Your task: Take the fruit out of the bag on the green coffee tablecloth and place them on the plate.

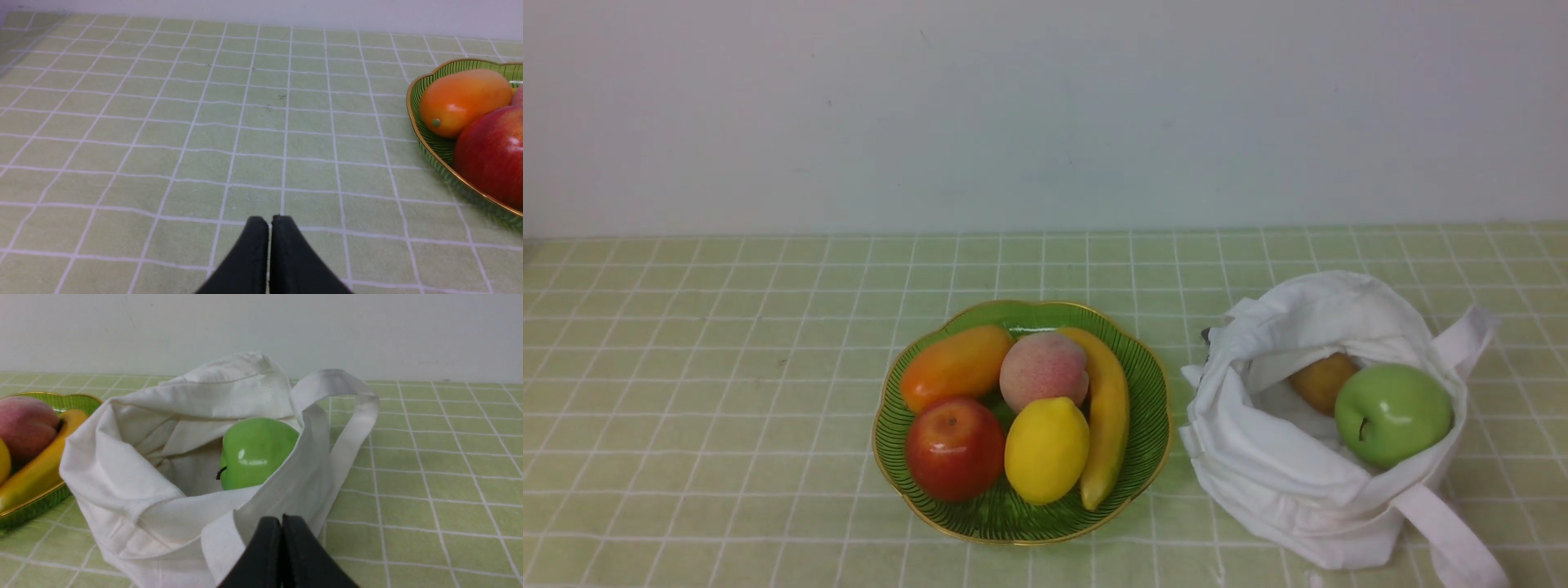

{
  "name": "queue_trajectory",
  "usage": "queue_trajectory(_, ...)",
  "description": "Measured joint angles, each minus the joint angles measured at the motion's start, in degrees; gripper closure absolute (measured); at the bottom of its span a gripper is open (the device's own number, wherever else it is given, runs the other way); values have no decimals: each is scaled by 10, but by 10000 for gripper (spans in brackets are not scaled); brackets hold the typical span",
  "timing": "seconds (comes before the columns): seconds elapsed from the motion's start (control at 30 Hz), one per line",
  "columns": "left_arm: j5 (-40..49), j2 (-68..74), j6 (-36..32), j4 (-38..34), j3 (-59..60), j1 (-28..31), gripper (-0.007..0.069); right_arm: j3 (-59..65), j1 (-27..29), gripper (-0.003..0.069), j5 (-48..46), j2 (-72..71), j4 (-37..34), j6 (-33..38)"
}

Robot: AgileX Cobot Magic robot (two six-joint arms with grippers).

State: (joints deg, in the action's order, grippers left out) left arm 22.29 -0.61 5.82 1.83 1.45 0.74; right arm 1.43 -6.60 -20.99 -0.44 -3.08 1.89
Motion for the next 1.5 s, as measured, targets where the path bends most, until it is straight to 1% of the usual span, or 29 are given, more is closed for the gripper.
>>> queue_trajectory(0.33, 0, 0, 0, 0, 0, 0, 632, 0, -3, 673, 0, 0, 0, 0)
queue_trajectory(0.7, 0, 0, 0, 0, 0, 0, 632, 0, 16, 673, 0, 0, 0, 0)
queue_trajectory(1.5, 0, 0, 0, 0, 0, 0, 632, 0, 16, 673, 0, 0, 1, 0)
